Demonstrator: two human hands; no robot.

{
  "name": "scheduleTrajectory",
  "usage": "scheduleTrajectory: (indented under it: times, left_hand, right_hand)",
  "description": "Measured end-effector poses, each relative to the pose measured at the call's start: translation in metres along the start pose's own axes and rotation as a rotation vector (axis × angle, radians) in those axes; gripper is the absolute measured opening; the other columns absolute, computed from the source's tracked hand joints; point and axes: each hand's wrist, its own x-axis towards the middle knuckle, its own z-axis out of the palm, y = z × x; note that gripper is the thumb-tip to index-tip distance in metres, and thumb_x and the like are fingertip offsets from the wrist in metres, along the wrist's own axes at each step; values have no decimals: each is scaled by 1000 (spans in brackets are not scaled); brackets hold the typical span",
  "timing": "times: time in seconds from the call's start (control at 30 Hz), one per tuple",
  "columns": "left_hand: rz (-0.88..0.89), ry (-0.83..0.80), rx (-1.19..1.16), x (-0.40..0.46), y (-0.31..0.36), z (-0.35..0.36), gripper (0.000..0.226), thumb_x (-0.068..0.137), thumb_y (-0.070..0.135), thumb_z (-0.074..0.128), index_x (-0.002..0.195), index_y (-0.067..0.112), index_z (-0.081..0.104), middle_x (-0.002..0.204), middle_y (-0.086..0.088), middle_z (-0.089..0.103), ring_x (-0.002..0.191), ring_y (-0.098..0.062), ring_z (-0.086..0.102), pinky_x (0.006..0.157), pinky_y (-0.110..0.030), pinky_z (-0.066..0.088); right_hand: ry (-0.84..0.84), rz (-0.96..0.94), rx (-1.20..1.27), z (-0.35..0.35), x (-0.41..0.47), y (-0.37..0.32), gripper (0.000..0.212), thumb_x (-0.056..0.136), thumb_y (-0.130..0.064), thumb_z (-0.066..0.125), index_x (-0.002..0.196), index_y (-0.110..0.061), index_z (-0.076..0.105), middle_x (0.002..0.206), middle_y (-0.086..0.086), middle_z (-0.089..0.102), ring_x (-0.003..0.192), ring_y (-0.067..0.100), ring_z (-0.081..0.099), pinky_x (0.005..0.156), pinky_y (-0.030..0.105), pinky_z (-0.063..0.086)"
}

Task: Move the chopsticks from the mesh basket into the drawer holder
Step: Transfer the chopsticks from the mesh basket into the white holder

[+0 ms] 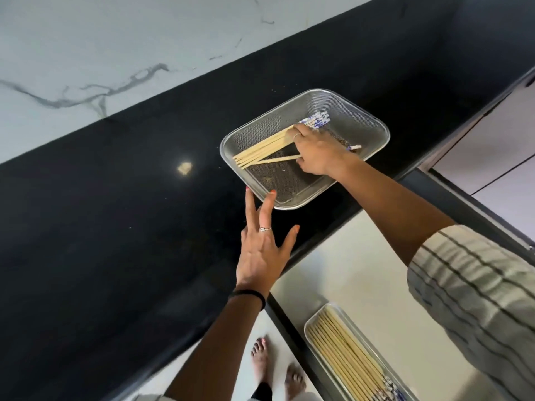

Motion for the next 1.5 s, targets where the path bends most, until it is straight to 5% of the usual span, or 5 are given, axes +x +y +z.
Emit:
scheduleTrajectory:
  times: [0.7, 0.9, 1.13, 1.3, 1.5]
  left_hand:
    - [-58, -42, -22, 1, 1, -1, 71, 90, 50, 56, 142, 47, 9, 161, 5, -3, 128, -39, 44, 100, -54, 44]
    - [-73, -39, -5, 1, -1, -1, 70, 89, 53, 55, 141, 49, 9, 160, 9, -4, 124, -42, 46, 94, -51, 48]
    - [-95, -39, 4, 1, -1, 1, 70, 90, 54, 54, 142, 47, 8, 160, 8, -2, 119, -43, 49, 93, -51, 47]
    - [-91, -31, -4, 2, -1, 0, 69, 90, 53, 56, 142, 46, 10, 161, 5, 0, 118, -44, 50, 93, -49, 45]
    - [-62, -23, -17, 1, 1, -2, 71, 91, 50, 57, 144, 44, 10, 161, 2, 2, 118, -43, 51, 95, -51, 48]
  right_hand:
    - [-5, -6, -173, -1, 11, 1, 63, 79, -1, 65, 137, -8, 41, 136, 9, 42, 132, 29, 36, 111, 50, 32]
    - [-92, -35, -215, -6, 2, -1, 39, 85, -4, 61, 123, -7, 54, 125, 11, 52, 111, 30, 55, 96, 46, 43]
    - [-24, -92, -205, -24, -8, 2, 25, 88, -3, 52, 110, -12, 58, 69, -1, 46, 69, 23, 51, 67, 32, 37]
    - [42, -78, -140, -44, -25, -2, 27, 85, -3, 53, 108, -17, 59, 92, 10, 63, 85, 31, 61, 74, 36, 36]
    - [194, 49, -32, -85, -73, -8, 31, 87, -3, 51, 114, -18, 57, 80, 7, 54, 75, 33, 55, 63, 36, 34]
